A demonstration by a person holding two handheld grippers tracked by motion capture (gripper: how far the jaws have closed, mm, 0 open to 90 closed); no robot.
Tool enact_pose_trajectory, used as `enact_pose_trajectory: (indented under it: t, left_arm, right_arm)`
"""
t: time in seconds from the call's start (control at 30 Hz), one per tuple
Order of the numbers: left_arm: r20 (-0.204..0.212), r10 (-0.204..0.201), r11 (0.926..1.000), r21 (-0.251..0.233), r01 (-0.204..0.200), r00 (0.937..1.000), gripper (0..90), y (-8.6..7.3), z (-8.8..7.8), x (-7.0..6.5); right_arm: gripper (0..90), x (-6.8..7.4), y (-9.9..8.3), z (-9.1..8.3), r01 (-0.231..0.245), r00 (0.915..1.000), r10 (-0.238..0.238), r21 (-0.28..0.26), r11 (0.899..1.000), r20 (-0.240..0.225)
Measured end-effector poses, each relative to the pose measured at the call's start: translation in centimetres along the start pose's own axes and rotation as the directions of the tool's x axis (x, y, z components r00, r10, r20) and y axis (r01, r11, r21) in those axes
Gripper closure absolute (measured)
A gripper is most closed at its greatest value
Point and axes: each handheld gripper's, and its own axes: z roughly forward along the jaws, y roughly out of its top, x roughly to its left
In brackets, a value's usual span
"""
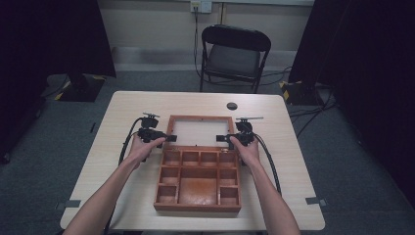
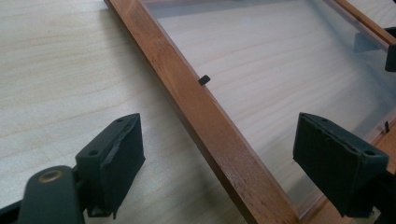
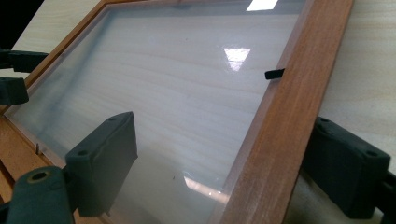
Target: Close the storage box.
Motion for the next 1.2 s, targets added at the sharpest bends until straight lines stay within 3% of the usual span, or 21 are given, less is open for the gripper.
enact_pose_trajectory:
  t: [0.2, 0.47, 0.6, 0.63, 0.67, 0.7, 1.07, 1.1, 1.2]
  left_arm:
    - [0.023, -0.020, 0.9998, 0.004, 0.020, 0.9995, 15.6, 0.0, 0.1, 0.2]
    - [0.034, -0.032, 0.9995, 0.007, 0.032, 0.9989, 15.1, -0.1, 0.3, 0.3]
    - [0.057, -0.032, 0.9994, 0.010, 0.032, 0.9979, 15.3, -0.1, 0.6, 0.0]
    - [0.096, -0.057, 0.9983, 0.016, 0.055, 0.9938, 15.4, -0.1, 1.0, -0.4]
    - [0.096, -0.057, 0.9983, 0.016, 0.055, 0.9938, 15.5, -0.1, 1.0, -0.4]
    - [0.103, -0.037, 0.9992, 0.019, 0.035, 0.9940, 15.0, -0.1, 1.2, -0.7]
    - [0.081, 0.026, 0.9996, 0.011, -0.027, 0.9963, 18.0, 0.8, 0.5, -1.5]
    - [0.070, 0.047, 0.9988, -0.015, -0.046, 0.9964, 18.2, 0.7, 0.3, -1.8]
    - [0.062, 0.060, 0.9978, -0.030, -0.059, 0.9962, 19.3, 0.7, 0.2, -1.9]
  right_arm:
    - [13.5, -0.1, 0.1, 0.2, 0.003, 0.9998, -0.003, 0.004, 1.000, -0.021]
    - [13.7, 0.1, 0.1, 0.1, 0.007, 0.9999, -0.007, -0.001, 1.000, -0.011]
    - [14.1, 0.0, 0.1, 0.0, 0.017, 0.9997, -0.017, -0.006, 1.000, -0.019]
    - [14.1, 0.1, 0.1, -0.1, 0.019, 0.9997, -0.019, -0.009, 1.000, -0.016]
    - [14.1, 0.1, 0.1, -0.1, 0.019, 0.9997, -0.019, -0.009, 1.000, -0.016]
    - [14.5, 0.1, 0.1, -0.1, 0.034, 0.9993, -0.034, -0.020, 0.999, -0.016]
    - [23.6, 0.5, 0.5, -1.3, 0.074, 0.9972, -0.073, -0.077, 0.994, 0.012]
    - [25.7, 0.7, 0.7, -1.6, 0.084, 0.9964, -0.082, -0.085, 0.993, 0.019]
    - [27.8, 0.8, 0.8, -2.0, 0.093, 0.9956, -0.091, -0.092, 0.991, 0.020]
